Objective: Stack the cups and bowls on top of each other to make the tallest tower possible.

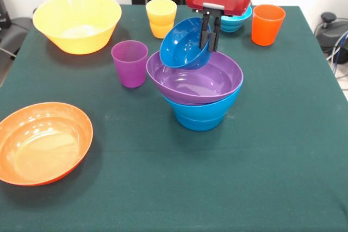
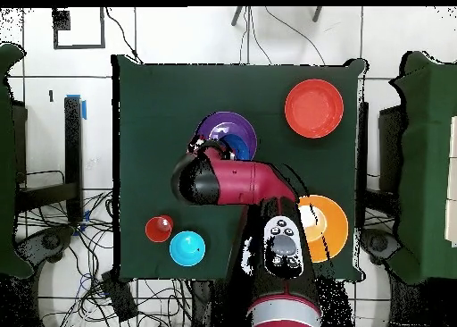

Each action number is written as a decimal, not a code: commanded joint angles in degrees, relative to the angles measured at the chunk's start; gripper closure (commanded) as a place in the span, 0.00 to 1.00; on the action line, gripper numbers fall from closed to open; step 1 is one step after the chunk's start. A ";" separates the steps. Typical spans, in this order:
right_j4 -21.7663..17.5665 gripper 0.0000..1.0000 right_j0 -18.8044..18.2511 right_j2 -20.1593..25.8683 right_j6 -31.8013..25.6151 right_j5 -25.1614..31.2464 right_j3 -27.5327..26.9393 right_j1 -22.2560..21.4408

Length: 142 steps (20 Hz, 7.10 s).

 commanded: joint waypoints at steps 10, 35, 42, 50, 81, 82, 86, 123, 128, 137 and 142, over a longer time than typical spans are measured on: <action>1.51 1.00 0.33 4.06 5.02 0.47 -5.98 2.63; 2.29 1.00 1.26 3.21 6.22 -0.28 -9.34 6.29; 2.32 1.00 0.76 3.66 5.60 0.61 -9.57 5.77; 2.29 1.00 0.92 3.52 5.49 0.96 -9.93 5.85; 2.38 0.00 -5.60 10.45 -0.72 8.76 -5.71 -0.32; 2.30 0.00 -6.29 10.95 -1.37 9.64 -5.29 -1.10; 2.48 0.00 -7.91 12.16 -2.72 13.12 -4.31 -3.70; -13.87 0.00 -28.45 31.49 -28.78 27.11 -24.67 10.66; -14.59 0.00 -28.73 32.28 -28.97 27.62 -25.80 11.47; -16.81 0.00 -29.45 34.50 -32.34 28.65 -30.09 14.92; -17.66 0.00 -29.97 35.53 -33.31 30.13 -31.14 15.18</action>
